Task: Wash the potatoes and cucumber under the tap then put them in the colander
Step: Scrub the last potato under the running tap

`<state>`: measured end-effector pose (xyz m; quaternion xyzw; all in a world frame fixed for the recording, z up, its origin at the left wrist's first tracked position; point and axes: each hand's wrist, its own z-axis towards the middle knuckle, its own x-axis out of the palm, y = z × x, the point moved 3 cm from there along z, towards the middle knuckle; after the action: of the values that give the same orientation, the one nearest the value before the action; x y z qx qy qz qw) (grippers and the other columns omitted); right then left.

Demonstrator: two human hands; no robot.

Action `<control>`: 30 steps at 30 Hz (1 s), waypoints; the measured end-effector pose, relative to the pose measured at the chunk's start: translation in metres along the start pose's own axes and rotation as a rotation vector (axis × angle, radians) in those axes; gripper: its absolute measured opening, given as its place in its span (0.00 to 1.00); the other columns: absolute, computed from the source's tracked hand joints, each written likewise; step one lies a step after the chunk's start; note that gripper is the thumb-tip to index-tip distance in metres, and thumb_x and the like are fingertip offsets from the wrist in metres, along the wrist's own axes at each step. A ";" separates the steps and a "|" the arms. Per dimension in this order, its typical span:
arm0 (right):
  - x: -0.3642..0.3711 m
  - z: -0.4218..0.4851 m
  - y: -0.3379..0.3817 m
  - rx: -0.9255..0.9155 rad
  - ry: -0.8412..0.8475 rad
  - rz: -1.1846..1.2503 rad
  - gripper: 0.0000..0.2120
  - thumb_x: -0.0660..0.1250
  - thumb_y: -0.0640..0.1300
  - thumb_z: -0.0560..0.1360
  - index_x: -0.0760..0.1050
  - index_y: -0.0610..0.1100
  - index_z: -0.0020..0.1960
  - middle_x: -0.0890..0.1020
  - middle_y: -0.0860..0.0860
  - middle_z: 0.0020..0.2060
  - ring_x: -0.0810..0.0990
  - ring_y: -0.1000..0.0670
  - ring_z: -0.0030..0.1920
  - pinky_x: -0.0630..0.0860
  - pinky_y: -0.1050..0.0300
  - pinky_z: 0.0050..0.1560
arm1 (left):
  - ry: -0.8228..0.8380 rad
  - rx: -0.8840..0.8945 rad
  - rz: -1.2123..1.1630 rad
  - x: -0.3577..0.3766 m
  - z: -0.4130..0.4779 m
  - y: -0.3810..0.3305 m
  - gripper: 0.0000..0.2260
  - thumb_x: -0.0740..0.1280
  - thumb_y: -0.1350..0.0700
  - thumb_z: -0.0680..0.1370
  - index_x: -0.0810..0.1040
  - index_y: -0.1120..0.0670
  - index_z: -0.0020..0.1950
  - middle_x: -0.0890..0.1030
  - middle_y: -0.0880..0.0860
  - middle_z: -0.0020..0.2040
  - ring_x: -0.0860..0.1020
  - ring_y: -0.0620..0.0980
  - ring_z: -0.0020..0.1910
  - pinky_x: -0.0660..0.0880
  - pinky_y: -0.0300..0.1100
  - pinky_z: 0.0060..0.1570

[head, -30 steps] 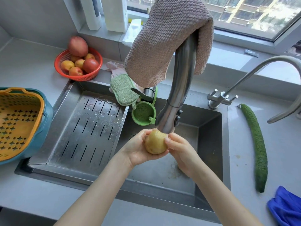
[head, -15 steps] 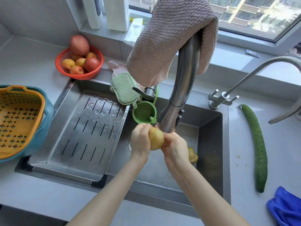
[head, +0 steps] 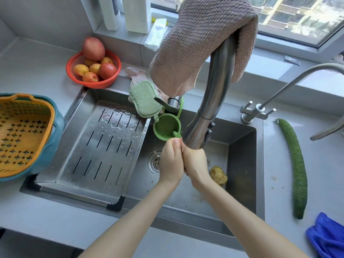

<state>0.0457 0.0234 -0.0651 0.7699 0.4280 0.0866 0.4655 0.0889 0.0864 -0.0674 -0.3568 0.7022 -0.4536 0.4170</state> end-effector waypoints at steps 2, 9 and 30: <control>-0.005 0.003 -0.002 0.312 0.111 0.164 0.14 0.62 0.46 0.75 0.69 0.45 0.32 0.73 0.50 0.23 0.70 0.52 0.24 0.64 0.61 0.30 | 0.095 0.171 0.169 0.003 -0.011 0.007 0.12 0.58 0.56 0.80 0.74 0.61 0.59 0.77 0.57 0.55 0.75 0.54 0.56 0.70 0.45 0.56; 0.010 -0.003 -0.003 0.317 0.063 0.353 0.09 0.61 0.45 0.75 0.76 0.41 0.43 0.74 0.46 0.35 0.72 0.47 0.37 0.77 0.51 0.40 | 0.121 0.244 0.074 -0.010 0.002 0.001 0.22 0.61 0.52 0.76 0.72 0.59 0.68 0.78 0.53 0.61 0.76 0.46 0.59 0.72 0.39 0.60; -0.030 -0.032 0.001 -0.557 0.030 -0.309 0.21 0.69 0.54 0.73 0.69 0.50 0.62 0.76 0.58 0.49 0.75 0.59 0.47 0.72 0.64 0.47 | 0.573 -0.962 -0.433 -0.006 0.030 -0.003 0.11 0.62 0.60 0.73 0.82 0.63 0.46 0.83 0.61 0.47 0.82 0.58 0.44 0.80 0.52 0.48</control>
<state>0.0109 0.0219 -0.0383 0.5373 0.5064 0.1402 0.6597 0.1193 0.0807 -0.0700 -0.5039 0.8245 -0.2377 -0.0988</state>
